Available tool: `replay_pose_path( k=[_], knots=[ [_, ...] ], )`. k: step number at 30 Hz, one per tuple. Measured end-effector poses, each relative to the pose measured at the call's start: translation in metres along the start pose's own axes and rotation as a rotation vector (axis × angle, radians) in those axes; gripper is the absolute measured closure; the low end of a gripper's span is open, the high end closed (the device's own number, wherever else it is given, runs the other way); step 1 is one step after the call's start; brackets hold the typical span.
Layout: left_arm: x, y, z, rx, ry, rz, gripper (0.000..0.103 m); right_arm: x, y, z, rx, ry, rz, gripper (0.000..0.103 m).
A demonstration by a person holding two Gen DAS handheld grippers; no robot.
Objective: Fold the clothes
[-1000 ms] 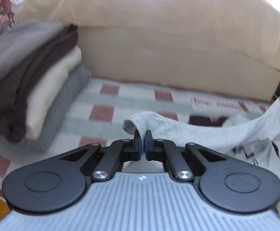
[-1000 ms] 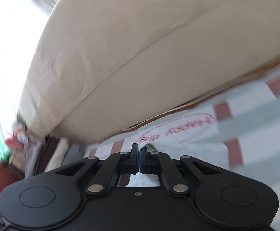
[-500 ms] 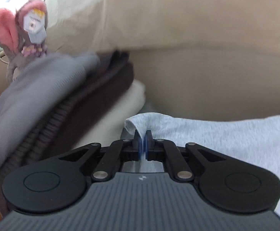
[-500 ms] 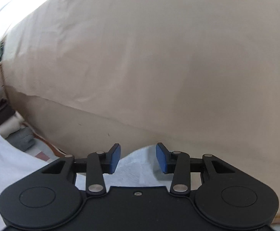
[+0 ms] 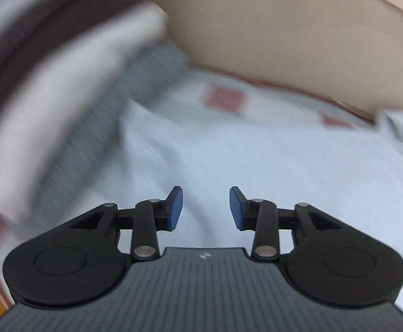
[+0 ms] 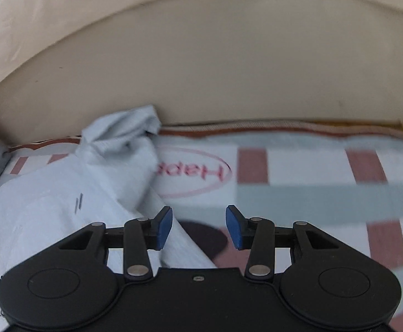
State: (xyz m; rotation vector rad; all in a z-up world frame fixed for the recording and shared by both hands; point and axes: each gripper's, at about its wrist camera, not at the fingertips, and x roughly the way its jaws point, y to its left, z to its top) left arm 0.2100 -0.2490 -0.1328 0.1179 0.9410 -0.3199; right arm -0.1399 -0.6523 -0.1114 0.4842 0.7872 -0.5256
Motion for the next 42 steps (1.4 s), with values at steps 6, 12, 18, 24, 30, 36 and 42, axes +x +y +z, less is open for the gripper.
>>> replay_pose_path(
  k=[6, 12, 18, 24, 30, 36, 42],
  knots=[
    [0.0, -0.035, -0.031, 0.035, 0.113, -0.18, 0.067, 0.009, -0.003, -0.024, 0.06, 0.064, 0.027, 0.052],
    [-0.01, -0.069, -0.04, 0.197, 0.015, -0.23, 0.062, 0.018, 0.014, -0.042, -0.064, 0.117, 0.014, 0.052],
    [-0.017, -0.085, -0.052, 0.214, 0.036, -0.292, 0.062, 0.02, 0.034, -0.042, -0.172, 0.097, 0.082, 0.055],
    [-0.012, -0.097, -0.056, 0.041, 0.146, -0.275, 0.062, 0.052, -0.001, -0.043, 0.308, 0.19, 0.238, 0.036],
    [0.008, -0.179, -0.039, 0.067, 0.197, -0.429, 0.062, 0.069, -0.012, -0.051, 0.444, 0.137, 0.346, 0.035],
    [0.005, -0.252, 0.002, 0.192, 0.115, -0.495, 0.062, 0.065, 0.037, -0.035, 0.133, 0.032, 0.378, 0.091],
    [-0.003, -0.275, 0.019, 0.303, -0.022, -0.502, 0.062, 0.034, 0.101, -0.046, -0.188, -0.026, 0.408, 0.091]
  ],
)
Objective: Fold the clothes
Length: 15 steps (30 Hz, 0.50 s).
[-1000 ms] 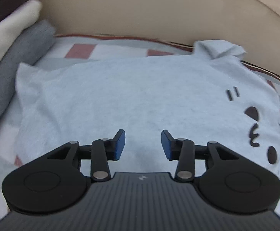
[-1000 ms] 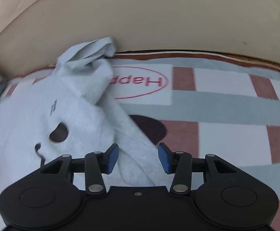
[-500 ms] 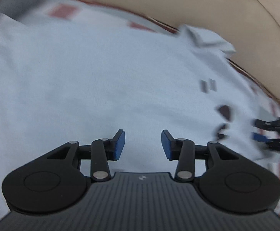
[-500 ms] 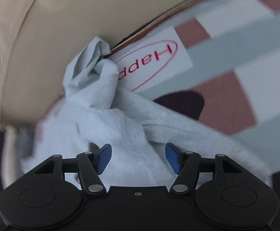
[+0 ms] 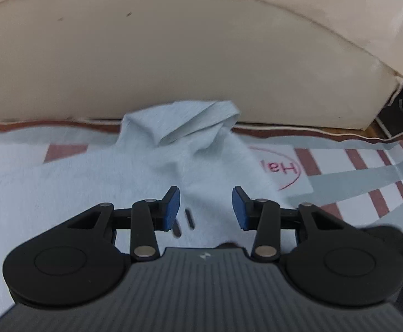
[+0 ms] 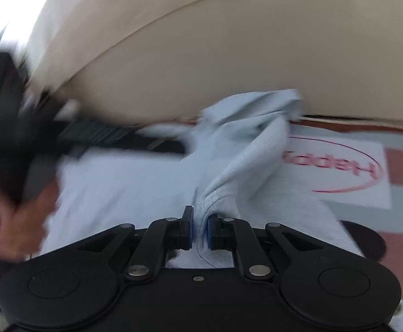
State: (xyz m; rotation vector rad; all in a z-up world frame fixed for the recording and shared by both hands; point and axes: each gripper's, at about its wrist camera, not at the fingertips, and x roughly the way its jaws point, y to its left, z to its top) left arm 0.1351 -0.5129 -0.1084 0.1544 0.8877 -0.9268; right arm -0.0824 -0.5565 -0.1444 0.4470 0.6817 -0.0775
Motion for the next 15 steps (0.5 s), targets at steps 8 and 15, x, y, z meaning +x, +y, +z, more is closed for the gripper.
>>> replay_pose_path(
  k=[8, 15],
  knots=[
    [0.028, -0.008, -0.027, 0.134, 0.116, 0.014, 0.056, 0.028, 0.034, -0.029, -0.103, 0.174, 0.043, 0.072],
    [0.045, -0.008, -0.044, 0.207, 0.158, 0.119, 0.047, -0.007, 0.022, -0.023, -0.116, 0.218, 0.096, 0.065]
  ],
)
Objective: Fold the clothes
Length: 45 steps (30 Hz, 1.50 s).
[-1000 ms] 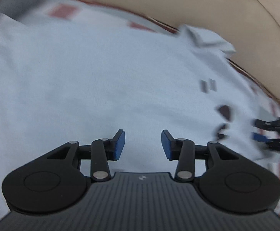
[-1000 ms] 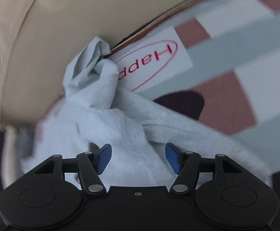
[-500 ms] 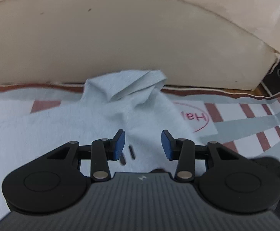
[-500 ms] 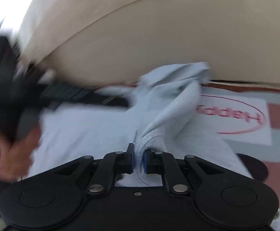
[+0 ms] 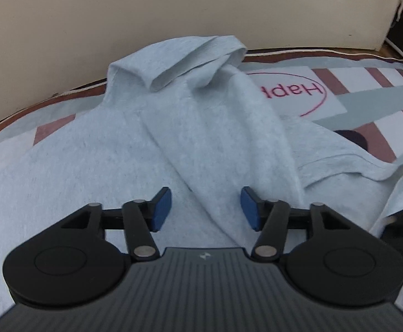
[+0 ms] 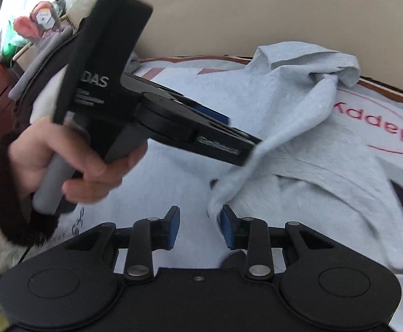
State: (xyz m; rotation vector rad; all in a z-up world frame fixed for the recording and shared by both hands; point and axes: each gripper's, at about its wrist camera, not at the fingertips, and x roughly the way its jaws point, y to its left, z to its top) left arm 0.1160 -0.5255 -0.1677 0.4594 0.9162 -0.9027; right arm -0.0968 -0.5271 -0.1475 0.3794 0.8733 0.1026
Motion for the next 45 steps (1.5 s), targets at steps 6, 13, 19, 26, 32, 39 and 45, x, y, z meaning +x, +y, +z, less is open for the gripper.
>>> replay_pose_path(
  k=[6, 13, 19, 26, 32, 39, 45],
  knots=[
    [-0.032, 0.01, 0.017, -0.05, -0.132, -0.043, 0.049, -0.066, -0.038, -0.02, -0.001, -0.024, -0.231, 0.065],
    [-0.012, -0.039, 0.037, 0.074, -0.052, -0.093, 0.047, -0.095, -0.078, -0.045, 0.105, 0.009, -0.406, 0.065],
    [0.007, -0.07, 0.012, 0.338, -0.106, 0.11, 0.049, -0.08, -0.085, -0.058, 0.117, 0.028, -0.45, 0.055],
    [0.023, -0.027, 0.025, 0.122, 0.002, -0.054, 0.1, -0.072, -0.109, -0.06, 0.133, -0.025, -0.423, 0.1],
    [0.008, 0.013, 0.056, -0.089, -0.082, -0.265, 0.1, -0.128, -0.104, -0.076, 0.287, -0.318, -0.352, 0.1],
    [0.012, 0.001, 0.102, -0.232, -0.213, -0.461, 0.1, -0.182, -0.095, -0.107, 0.459, -0.471, -0.411, 0.101],
    [0.062, -0.041, 0.114, -0.223, -0.08, -0.327, 0.096, -0.143, -0.134, -0.134, 0.622, -0.252, -0.567, 0.101]
  ],
)
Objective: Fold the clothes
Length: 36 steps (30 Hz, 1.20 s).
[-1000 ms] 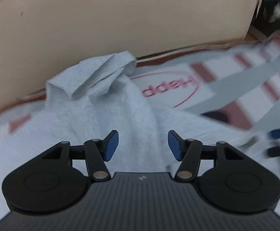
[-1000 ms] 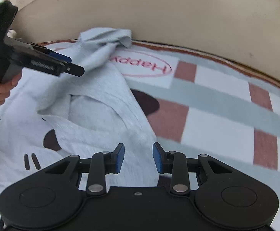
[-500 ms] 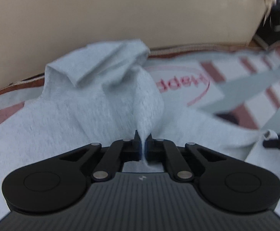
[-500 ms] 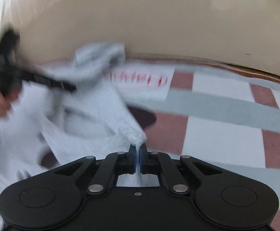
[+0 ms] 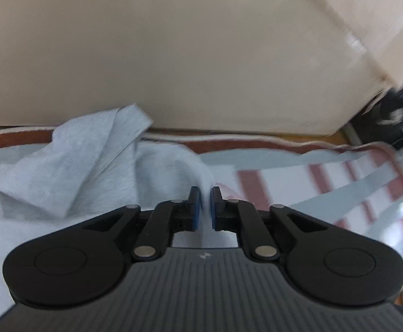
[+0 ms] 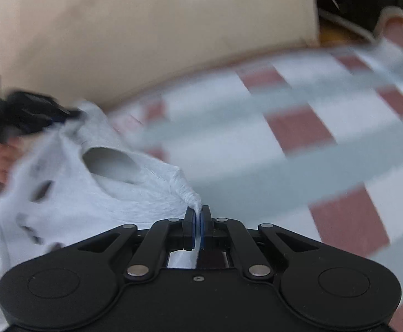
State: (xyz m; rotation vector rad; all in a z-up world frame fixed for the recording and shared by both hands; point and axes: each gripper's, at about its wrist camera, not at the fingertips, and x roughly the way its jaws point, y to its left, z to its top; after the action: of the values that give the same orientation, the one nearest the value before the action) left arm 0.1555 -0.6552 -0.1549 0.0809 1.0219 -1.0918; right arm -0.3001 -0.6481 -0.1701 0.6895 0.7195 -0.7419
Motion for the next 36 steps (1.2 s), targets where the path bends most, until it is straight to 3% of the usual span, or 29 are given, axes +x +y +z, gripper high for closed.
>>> replay_pose_path(
  k=[2, 4, 5, 8, 10, 11, 15, 18, 21, 25, 28, 29, 31, 34, 36],
  knots=[
    [-0.011, 0.001, -0.006, 0.037, -0.032, 0.01, 0.09, 0.01, -0.005, 0.0, 0.041, 0.025, -0.032, 0.099],
    [-0.028, 0.003, -0.012, 0.082, -0.072, 0.018, 0.073, 0.008, -0.007, 0.008, 0.11, 0.058, -0.061, 0.095],
    [-0.038, 0.006, -0.016, 0.112, -0.087, 0.045, 0.071, 0.003, -0.006, 0.012, 0.114, 0.034, -0.085, 0.086],
    [-0.056, 0.025, -0.02, 0.14, -0.068, 0.116, 0.071, -0.014, 0.009, 0.026, 0.045, -0.072, -0.144, 0.083],
    [-0.063, 0.039, -0.024, 0.112, -0.019, 0.153, 0.071, -0.02, 0.025, 0.039, -0.008, -0.126, -0.107, 0.078],
    [-0.068, 0.046, -0.03, 0.101, -0.002, 0.159, 0.071, -0.015, 0.032, 0.045, -0.01, -0.109, -0.038, 0.074],
    [-0.084, 0.064, -0.055, 0.063, 0.054, 0.181, 0.071, 0.027, 0.058, 0.061, 0.084, 0.008, 0.215, 0.073],
    [-0.089, 0.069, -0.074, 0.046, 0.077, 0.194, 0.071, 0.073, 0.071, 0.064, 0.232, 0.11, 0.34, 0.058],
    [-0.097, 0.072, -0.085, 0.038, 0.087, 0.211, 0.071, 0.102, 0.079, 0.069, 0.321, 0.118, 0.328, 0.055],
    [-0.113, 0.08, -0.092, 0.027, 0.074, 0.245, 0.071, 0.13, 0.08, 0.075, 0.41, 0.083, 0.315, 0.037],
    [-0.122, 0.095, -0.097, 0.005, 0.075, 0.279, 0.071, 0.139, 0.08, 0.077, 0.46, 0.031, 0.359, 0.036],
    [-0.124, 0.1, -0.098, -0.004, 0.077, 0.29, 0.071, 0.141, 0.079, 0.078, 0.483, 0.013, 0.383, 0.053],
    [-0.128, 0.109, -0.102, -0.019, 0.084, 0.308, 0.071, 0.142, 0.075, 0.083, 0.501, -0.028, 0.431, 0.098],
    [-0.138, 0.116, -0.111, -0.025, 0.107, 0.328, 0.071, 0.128, 0.062, 0.106, 0.431, -0.143, 0.419, 0.098],
    [-0.154, 0.117, -0.126, -0.03, 0.113, 0.334, 0.071, 0.127, 0.042, 0.118, 0.492, -0.155, 0.426, 0.098]
  ],
)
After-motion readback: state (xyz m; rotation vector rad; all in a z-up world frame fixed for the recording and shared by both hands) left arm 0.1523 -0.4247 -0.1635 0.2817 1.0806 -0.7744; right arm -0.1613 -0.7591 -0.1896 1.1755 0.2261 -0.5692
